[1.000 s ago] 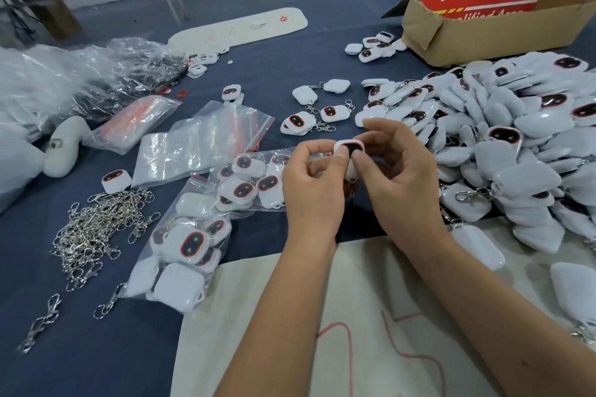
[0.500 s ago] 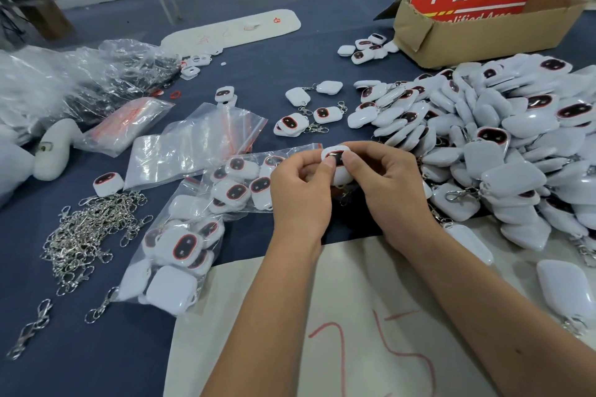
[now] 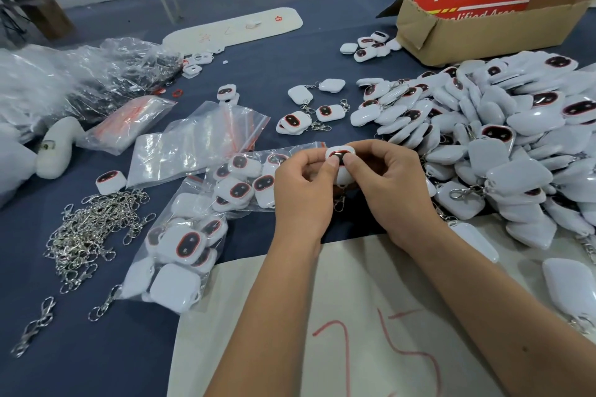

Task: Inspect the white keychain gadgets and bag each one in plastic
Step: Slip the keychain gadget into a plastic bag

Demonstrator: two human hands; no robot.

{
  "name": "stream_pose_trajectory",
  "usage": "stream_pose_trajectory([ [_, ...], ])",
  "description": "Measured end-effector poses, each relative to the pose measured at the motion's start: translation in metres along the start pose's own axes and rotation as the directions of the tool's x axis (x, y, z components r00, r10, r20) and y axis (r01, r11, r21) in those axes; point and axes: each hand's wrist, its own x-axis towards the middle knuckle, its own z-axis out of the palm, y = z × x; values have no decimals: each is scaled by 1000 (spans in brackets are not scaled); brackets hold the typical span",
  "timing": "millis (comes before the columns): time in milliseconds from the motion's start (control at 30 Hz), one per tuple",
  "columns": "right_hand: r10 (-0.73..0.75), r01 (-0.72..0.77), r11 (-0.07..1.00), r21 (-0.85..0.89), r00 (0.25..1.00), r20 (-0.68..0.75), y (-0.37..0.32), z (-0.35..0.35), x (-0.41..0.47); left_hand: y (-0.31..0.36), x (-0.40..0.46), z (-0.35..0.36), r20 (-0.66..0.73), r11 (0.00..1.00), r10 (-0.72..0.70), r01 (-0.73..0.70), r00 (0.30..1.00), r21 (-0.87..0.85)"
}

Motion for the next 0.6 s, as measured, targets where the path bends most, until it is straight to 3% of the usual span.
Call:
stream_pose_trajectory([
  [267, 47, -47, 999, 2, 999, -9, 3, 0, 2, 3, -3, -3, 74, 999, -23, 25, 997, -27],
  [600, 41, -43, 996, 76, 999, 36, 4, 0, 1, 4, -3, -4, 57, 999, -18, 20, 998, -38],
])
